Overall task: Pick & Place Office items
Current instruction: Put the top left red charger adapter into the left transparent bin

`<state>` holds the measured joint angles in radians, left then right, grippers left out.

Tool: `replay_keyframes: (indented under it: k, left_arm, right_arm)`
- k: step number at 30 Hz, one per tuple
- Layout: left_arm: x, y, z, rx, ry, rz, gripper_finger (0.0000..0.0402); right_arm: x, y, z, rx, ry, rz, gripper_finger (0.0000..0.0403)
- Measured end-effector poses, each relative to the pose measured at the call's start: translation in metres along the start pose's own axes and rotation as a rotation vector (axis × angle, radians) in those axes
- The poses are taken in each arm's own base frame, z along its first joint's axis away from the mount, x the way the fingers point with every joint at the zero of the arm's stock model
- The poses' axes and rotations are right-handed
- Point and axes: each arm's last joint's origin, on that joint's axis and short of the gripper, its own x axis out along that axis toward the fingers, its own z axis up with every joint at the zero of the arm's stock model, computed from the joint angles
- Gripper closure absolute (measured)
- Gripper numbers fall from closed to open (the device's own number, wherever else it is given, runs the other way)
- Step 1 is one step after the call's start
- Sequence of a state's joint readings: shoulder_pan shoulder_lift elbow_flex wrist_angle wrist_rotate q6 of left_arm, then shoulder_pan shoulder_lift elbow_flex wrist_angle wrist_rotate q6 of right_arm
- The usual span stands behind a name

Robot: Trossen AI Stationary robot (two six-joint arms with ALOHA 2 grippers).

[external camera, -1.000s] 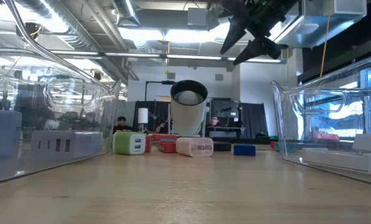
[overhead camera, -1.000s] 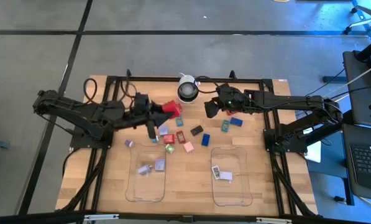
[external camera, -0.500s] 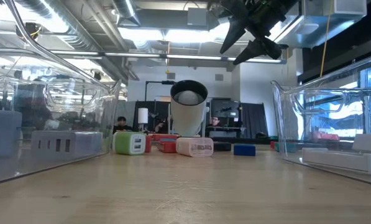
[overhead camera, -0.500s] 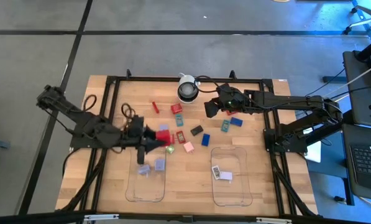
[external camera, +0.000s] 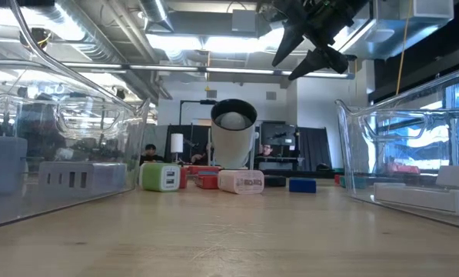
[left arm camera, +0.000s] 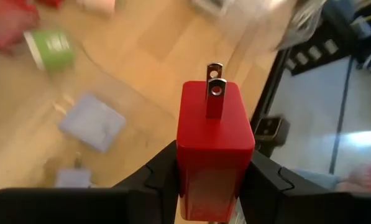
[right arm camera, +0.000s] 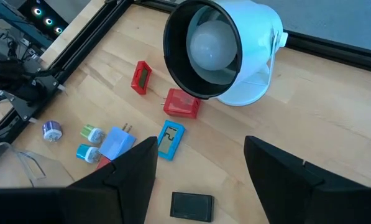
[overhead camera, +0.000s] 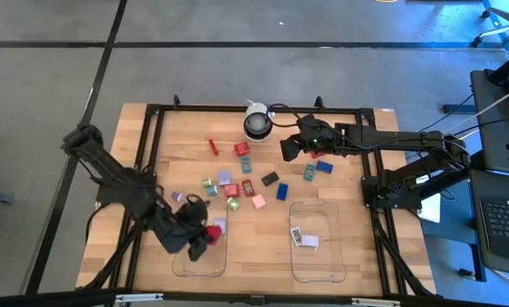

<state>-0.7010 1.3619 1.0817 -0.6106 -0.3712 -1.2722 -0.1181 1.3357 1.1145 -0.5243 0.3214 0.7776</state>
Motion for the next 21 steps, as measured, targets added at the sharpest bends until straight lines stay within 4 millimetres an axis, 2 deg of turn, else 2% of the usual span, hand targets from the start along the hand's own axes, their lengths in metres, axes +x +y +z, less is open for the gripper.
replay_keyframes:
  k: [6,11,21]
  left_arm:
    - [0.006,-0.002,-0.005,-0.027,0.035,-0.006,0.0279]
    - [0.007,0.005,-0.01,0.005,0.09,0.066,0.028]
    - [0.043,0.011,-0.029,0.206,0.229,0.2,0.028]
  right_arm:
    - [0.0,0.0,0.0,0.0,0.0,0.0,0.0159]
    - [0.0,0.0,0.0,-0.001,0.01,0.01,0.0159]
    - [0.0,0.0,0.0,-0.056,0.016,0.017,0.0159]
